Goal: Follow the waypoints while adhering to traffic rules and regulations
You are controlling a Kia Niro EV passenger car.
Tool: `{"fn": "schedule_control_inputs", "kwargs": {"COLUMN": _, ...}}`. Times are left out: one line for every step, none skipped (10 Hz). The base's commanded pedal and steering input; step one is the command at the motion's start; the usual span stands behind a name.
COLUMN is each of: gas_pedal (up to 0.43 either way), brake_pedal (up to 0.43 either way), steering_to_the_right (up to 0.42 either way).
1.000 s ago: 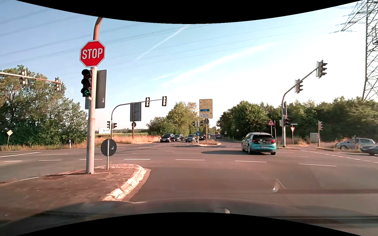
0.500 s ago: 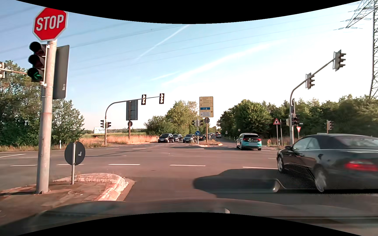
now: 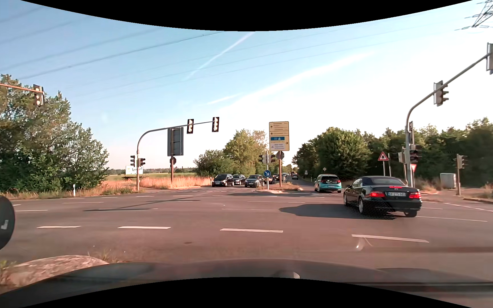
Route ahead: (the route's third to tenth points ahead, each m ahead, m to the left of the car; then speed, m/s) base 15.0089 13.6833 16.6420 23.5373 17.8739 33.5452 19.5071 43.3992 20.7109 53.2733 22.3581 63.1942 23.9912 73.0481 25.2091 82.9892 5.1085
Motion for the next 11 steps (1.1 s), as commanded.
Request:
{"fn": "schedule_control_inputs", "kwargs": {"gas_pedal": 0.220, "brake_pedal": 0.000, "steering_to_the_right": -0.177}}
{"fn": "schedule_control_inputs", "kwargs": {"gas_pedal": 0.209, "brake_pedal": 0.000, "steering_to_the_right": -0.200}}
{"fn": "schedule_control_inputs", "kwargs": {"gas_pedal": 0.209, "brake_pedal": 0.000, "steering_to_the_right": -0.221}}
{"fn": "schedule_control_inputs", "kwargs": {"gas_pedal": 0.209, "brake_pedal": 0.000, "steering_to_the_right": -0.238}}
{"fn": "schedule_control_inputs", "kwargs": {"gas_pedal": 0.197, "brake_pedal": 0.000, "steering_to_the_right": -0.255}}
{"fn": "schedule_control_inputs", "kwargs": {"gas_pedal": 0.197, "brake_pedal": 0.000, "steering_to_the_right": -0.264}}
{"fn": "schedule_control_inputs", "kwargs": {"gas_pedal": 0.197, "brake_pedal": 0.000, "steering_to_the_right": -0.270}}
{"fn": "schedule_control_inputs", "kwargs": {"gas_pedal": 0.197, "brake_pedal": 0.000, "steering_to_the_right": -0.271}}
{"fn": "schedule_control_inputs", "kwargs": {"gas_pedal": 0.197, "brake_pedal": 0.000, "steering_to_the_right": -0.270}}
{"fn": "schedule_control_inputs", "kwargs": {"gas_pedal": 0.189, "brake_pedal": 0.000, "steering_to_the_right": -0.269}}
{"fn": "schedule_control_inputs", "kwargs": {"gas_pedal": 0.189, "brake_pedal": 0.000, "steering_to_the_right": -0.265}}
